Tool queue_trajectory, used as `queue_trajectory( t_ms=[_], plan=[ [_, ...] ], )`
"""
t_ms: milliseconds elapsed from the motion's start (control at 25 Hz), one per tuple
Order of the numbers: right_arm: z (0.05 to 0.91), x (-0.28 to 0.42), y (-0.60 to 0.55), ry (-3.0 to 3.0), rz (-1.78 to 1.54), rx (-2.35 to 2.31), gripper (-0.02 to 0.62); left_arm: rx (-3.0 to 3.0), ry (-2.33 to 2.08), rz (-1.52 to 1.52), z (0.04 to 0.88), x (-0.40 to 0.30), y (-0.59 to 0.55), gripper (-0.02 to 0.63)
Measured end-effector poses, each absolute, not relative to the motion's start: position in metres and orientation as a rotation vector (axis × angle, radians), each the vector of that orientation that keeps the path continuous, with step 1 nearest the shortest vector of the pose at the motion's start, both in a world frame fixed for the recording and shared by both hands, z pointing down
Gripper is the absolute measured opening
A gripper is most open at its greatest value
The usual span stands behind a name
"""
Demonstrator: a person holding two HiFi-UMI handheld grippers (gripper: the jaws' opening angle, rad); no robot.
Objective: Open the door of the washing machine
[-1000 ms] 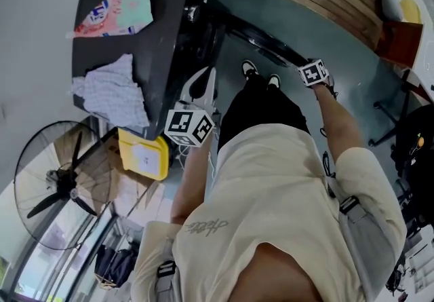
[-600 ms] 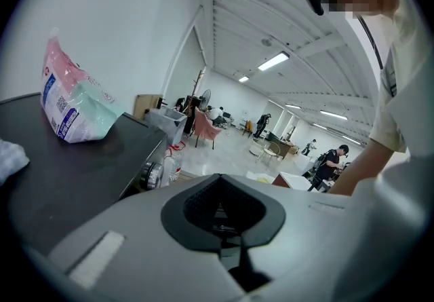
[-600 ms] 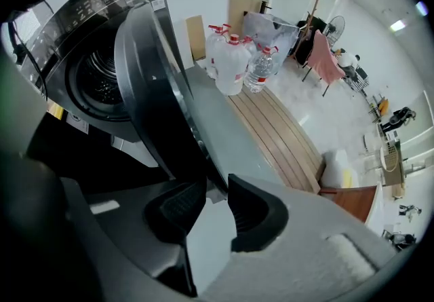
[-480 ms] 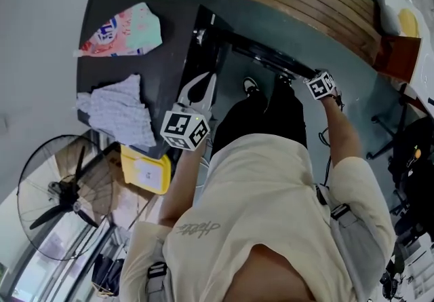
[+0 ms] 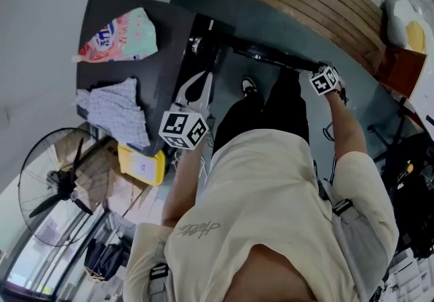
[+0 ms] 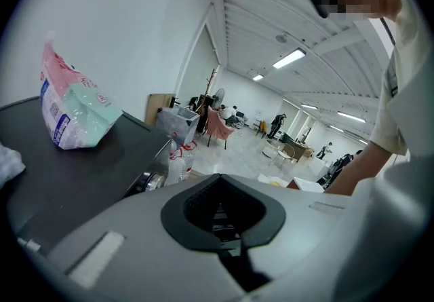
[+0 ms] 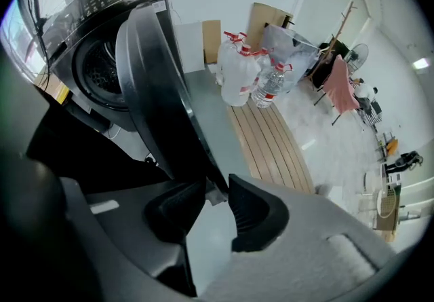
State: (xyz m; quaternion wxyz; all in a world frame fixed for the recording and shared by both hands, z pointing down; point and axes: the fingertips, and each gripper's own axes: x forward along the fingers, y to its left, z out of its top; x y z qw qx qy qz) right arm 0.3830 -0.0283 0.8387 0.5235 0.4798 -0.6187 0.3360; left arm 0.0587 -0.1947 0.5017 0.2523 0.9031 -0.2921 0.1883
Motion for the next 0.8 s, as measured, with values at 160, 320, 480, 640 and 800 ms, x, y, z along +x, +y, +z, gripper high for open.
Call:
queue_trajectory(
  t_ms=[160,320,480,640,800],
  plan=[
    [0.839,0.398,-0.047,-1.530,0.774,1.059,0.107,2.447,-0.817,0.490,0.494,0.095,-0.204,0.018],
    [0.839,0.419,-0.074,-1.581,0.728,0.994,0.109,2.429,-0.845,0.466,0.492,0.129,-0.221,0.018],
    [0.833,0.435,-0.104,-1.639,0.719,0.961,0.115,2.402,-0.890,0.454,0.492,0.149,-0.233,0.018],
    [0.831,0.447,-0.134,-1.690,0.681,0.898,0.118,2.360,-0.951,0.438,0.492,0.158,-0.241,0.019],
    [0.829,0.462,-0.167,-1.715,0.637,0.852,0.121,2.330,-1.017,0.410,0.489,0.166,-0.249,0.019]
  ],
)
